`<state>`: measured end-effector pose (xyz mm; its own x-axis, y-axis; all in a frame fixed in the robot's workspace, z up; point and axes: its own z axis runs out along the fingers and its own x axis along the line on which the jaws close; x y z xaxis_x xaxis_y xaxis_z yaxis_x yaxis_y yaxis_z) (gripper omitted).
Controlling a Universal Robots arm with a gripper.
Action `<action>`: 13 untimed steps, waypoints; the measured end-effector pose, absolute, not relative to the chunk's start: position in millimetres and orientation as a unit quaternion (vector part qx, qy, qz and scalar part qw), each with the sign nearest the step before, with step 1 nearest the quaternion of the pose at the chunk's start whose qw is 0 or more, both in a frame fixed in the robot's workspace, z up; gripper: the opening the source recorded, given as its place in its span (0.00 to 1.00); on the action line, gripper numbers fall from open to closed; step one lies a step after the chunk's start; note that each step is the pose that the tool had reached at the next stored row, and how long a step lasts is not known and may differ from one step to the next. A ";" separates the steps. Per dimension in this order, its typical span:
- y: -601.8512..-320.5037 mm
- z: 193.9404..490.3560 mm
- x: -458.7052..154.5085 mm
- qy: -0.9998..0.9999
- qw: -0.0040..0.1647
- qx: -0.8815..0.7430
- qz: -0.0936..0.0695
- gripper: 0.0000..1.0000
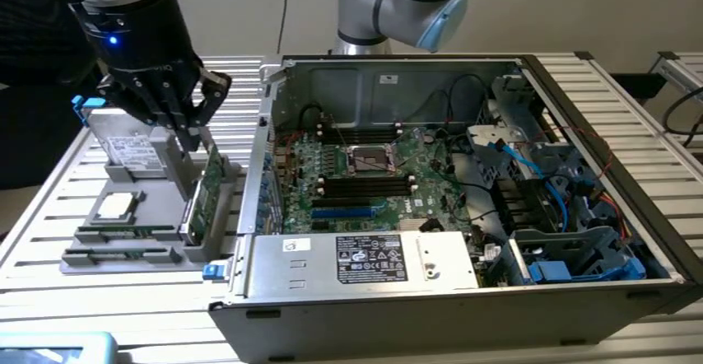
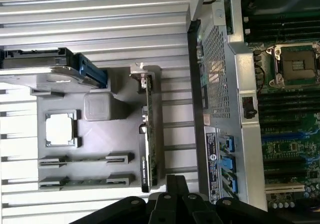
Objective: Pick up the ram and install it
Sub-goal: 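Reach for the ram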
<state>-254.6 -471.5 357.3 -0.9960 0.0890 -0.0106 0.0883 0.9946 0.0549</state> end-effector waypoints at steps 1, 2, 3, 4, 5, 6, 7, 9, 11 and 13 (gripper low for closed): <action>-472.9 356.5 -257.5 0.999 0.006 0.044 0.027 0.11; -474.2 355.8 -260.7 0.999 0.006 0.044 0.028 0.11; -475.2 354.9 -264.0 0.999 0.005 0.044 0.028 0.11; -476.0 354.2 -267.5 0.999 0.005 0.044 0.028 0.11; -476.4 353.5 -270.9 0.999 0.004 0.044 0.028 0.11; -476.8 352.8 -274.5 0.999 0.004 0.045 0.028 0.11; -477.2 352.0 -278.1 0.999 0.004 0.045 0.028 0.11; -477.7 350.5 -285.5 0.999 0.003 0.045 0.028 0.11; -477.9 348.8 -293.0 0.999 0.002 0.045 0.028 0.11; -477.9 347.1 -300.5 0.999 0.001 0.045 0.028 0.11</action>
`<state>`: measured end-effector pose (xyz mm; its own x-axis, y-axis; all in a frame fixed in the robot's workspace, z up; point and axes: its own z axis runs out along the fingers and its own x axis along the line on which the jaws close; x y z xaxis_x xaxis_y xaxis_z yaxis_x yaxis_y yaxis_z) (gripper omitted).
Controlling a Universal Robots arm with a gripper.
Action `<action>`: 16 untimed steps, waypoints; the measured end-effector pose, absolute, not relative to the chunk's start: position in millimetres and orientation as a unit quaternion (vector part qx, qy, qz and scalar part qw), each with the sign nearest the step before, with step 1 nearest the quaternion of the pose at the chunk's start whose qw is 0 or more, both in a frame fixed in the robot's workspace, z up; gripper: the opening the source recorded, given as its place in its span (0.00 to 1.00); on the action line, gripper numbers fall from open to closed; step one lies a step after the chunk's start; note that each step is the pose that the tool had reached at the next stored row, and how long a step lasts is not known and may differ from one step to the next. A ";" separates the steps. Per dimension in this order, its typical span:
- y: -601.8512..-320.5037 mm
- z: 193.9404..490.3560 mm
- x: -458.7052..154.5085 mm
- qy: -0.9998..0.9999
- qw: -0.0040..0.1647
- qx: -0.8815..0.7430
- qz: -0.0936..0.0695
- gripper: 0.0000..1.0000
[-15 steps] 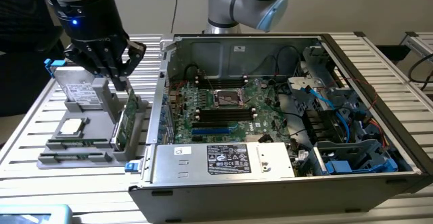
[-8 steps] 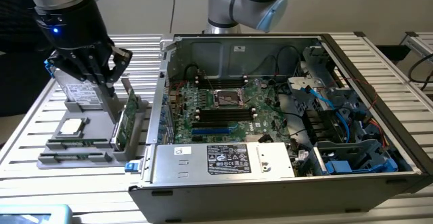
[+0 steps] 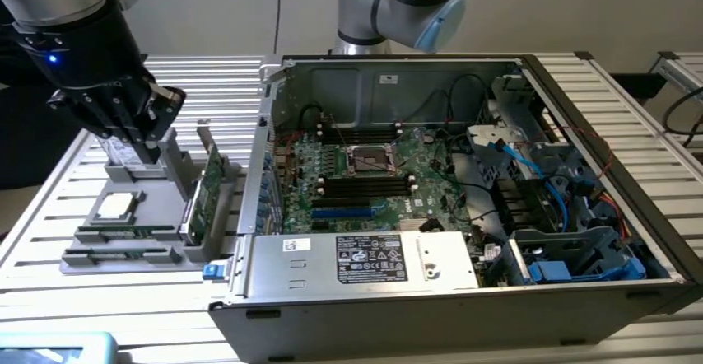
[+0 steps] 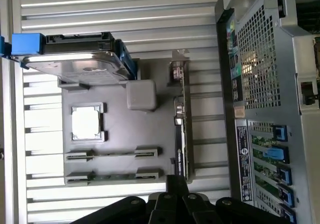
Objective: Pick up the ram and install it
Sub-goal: 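Reach for the ram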
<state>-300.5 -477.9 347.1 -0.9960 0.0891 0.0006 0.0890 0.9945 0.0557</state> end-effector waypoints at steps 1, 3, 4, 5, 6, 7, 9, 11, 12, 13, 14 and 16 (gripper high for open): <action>-478.0 346.5 -304.4 0.999 0.000 0.045 0.028 0.11; -478.1 345.8 -311.1 0.999 -0.002 0.045 0.028 0.11; -478.2 345.5 -314.7 0.999 -0.004 0.045 0.028 0.11; -478.2 345.3 -318.1 0.999 -0.005 0.045 0.028 0.11; -478.2 345.2 -321.0 0.999 -0.007 0.045 0.027 0.11; -478.3 345.1 -323.5 0.999 -0.007 0.045 0.027 0.11; -478.3 345.1 -326.4 0.999 -0.007 0.045 0.027 0.11; -478.4 345.0 -330.2 0.999 -0.007 0.045 0.027 0.11; -478.5 345.0 -332.2 0.999 -0.007 0.045 0.027 0.11; -478.5 345.0 -333.8 0.999 -0.007 0.045 0.027 0.11; -478.5 344.9 -335.4 0.999 -0.007 0.045 0.027 0.11; -478.6 344.8 -338.2 0.999 -0.007 0.045 0.027 0.11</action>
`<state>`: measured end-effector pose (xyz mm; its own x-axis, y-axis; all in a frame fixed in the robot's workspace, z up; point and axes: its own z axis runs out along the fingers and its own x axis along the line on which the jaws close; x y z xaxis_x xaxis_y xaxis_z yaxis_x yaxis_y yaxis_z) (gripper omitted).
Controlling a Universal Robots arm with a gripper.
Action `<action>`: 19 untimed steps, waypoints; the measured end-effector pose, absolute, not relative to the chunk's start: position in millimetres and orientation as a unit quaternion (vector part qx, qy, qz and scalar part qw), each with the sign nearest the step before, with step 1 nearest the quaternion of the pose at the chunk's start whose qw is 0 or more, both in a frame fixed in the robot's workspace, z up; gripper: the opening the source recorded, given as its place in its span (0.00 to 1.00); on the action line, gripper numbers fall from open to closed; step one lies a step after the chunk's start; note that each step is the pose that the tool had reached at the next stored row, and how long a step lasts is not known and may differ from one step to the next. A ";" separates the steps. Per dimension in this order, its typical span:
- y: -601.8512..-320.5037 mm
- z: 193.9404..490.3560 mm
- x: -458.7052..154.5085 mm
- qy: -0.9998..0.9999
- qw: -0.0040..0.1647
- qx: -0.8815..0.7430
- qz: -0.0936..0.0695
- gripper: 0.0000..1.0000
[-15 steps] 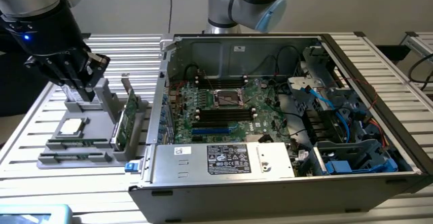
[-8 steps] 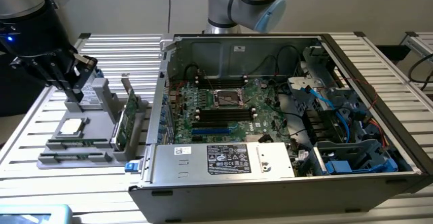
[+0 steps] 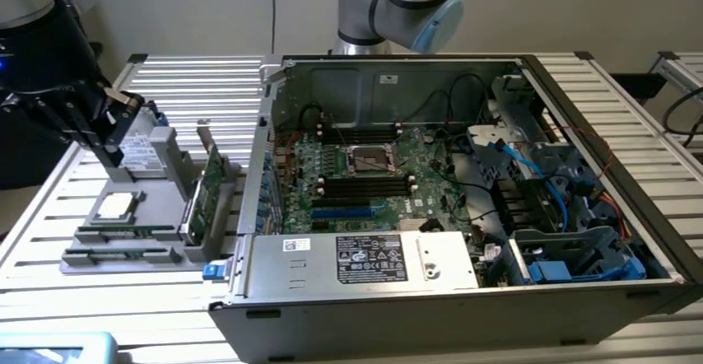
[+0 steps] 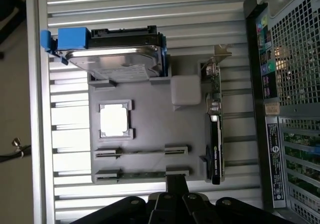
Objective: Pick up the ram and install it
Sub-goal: 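Reach for the ram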
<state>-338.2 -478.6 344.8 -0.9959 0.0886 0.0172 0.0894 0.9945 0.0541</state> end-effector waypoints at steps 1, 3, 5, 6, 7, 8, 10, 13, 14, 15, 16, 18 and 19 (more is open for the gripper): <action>-478.5 344.8 -339.4 -0.999 0.007 -0.044 -0.027 0.11; -478.6 344.7 -341.6 -0.999 0.008 -0.043 -0.027 0.11; -478.6 344.6 -342.9 -0.999 0.008 -0.042 -0.027 0.11; -478.6 344.6 -342.9 -0.999 0.008 -0.042 -0.027 0.11; -478.6 344.6 -342.9 -0.999 0.008 -0.042 -0.027 0.11; -478.6 344.6 -343.0 -0.999 0.008 -0.042 -0.027 0.11; -478.5 344.6 -343.0 -0.999 0.008 -0.042 -0.027 0.11; -478.6 344.4 -343.8 -0.999 0.008 -0.042 -0.028 0.11; -478.5 344.3 -344.8 -0.999 0.008 -0.042 -0.028 0.11; -478.6 344.2 -346.0 -0.999 0.008 -0.042 -0.028 0.11; -478.6 344.1 -347.6 -0.999 0.008 -0.042 -0.028 0.11; -478.6 343.9 -350.8 -0.999 0.008 -0.042 -0.028 0.11; -478.6 343.8 -352.4 -0.999 0.008 -0.042 -0.028 0.11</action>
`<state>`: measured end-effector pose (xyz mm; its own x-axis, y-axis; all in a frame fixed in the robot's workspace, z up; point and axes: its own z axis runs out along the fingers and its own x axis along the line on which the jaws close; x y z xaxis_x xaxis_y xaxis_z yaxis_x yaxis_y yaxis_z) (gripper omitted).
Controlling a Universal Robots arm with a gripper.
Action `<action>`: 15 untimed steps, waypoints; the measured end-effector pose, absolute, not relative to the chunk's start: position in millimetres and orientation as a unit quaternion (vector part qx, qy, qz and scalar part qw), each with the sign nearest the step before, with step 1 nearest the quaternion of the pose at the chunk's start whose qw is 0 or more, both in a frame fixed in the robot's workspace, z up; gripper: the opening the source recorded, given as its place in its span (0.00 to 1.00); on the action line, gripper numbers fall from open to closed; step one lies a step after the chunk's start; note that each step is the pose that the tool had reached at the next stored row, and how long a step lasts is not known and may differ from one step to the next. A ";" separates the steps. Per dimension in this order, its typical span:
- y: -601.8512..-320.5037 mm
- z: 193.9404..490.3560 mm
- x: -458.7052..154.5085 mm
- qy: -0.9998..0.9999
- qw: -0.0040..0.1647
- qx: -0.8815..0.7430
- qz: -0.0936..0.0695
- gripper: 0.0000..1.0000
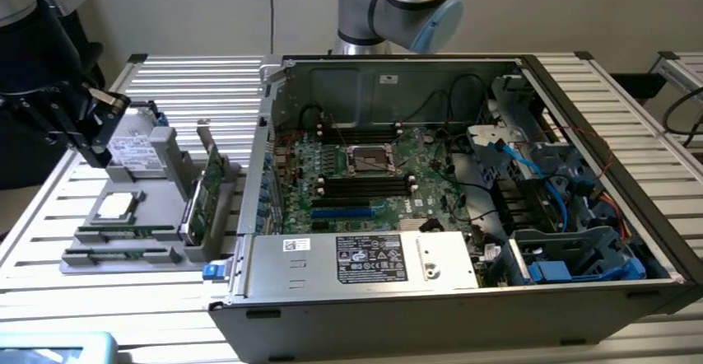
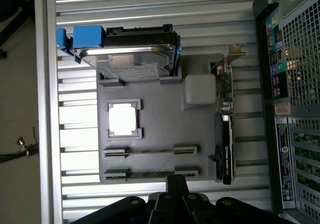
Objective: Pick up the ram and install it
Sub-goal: 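Reach for the ram, then pick up the ram and move it above insertion slot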
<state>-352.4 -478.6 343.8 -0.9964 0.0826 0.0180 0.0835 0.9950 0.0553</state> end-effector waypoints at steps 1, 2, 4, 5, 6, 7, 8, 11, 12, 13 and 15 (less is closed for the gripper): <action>-478.6 343.8 -353.9 -0.999 0.008 -0.042 -0.028 0.11; -478.6 343.7 -355.2 -0.999 0.008 -0.042 -0.028 0.11; -478.6 343.6 -356.1 -0.999 0.008 -0.041 -0.028 0.11; -478.6 343.6 -356.1 -0.999 0.008 -0.041 -0.028 0.11; -478.6 343.6 -356.1 -0.999 0.008 -0.041 -0.028 0.11; -478.6 343.6 -356.1 -0.999 0.008 -0.041 -0.028 0.11; -478.6 343.6 -356.1 -0.999 0.008 -0.041 -0.028 0.11; -478.6 343.6 -356.2 -0.999 0.008 -0.041 -0.028 0.11; -478.6 343.6 -356.2 -0.999 0.008 -0.041 -0.028 0.11; -478.6 343.6 -356.1 -0.999 0.008 -0.041 -0.028 0.11; -478.6 343.6 -356.2 -0.999 0.008 -0.041 -0.028 0.11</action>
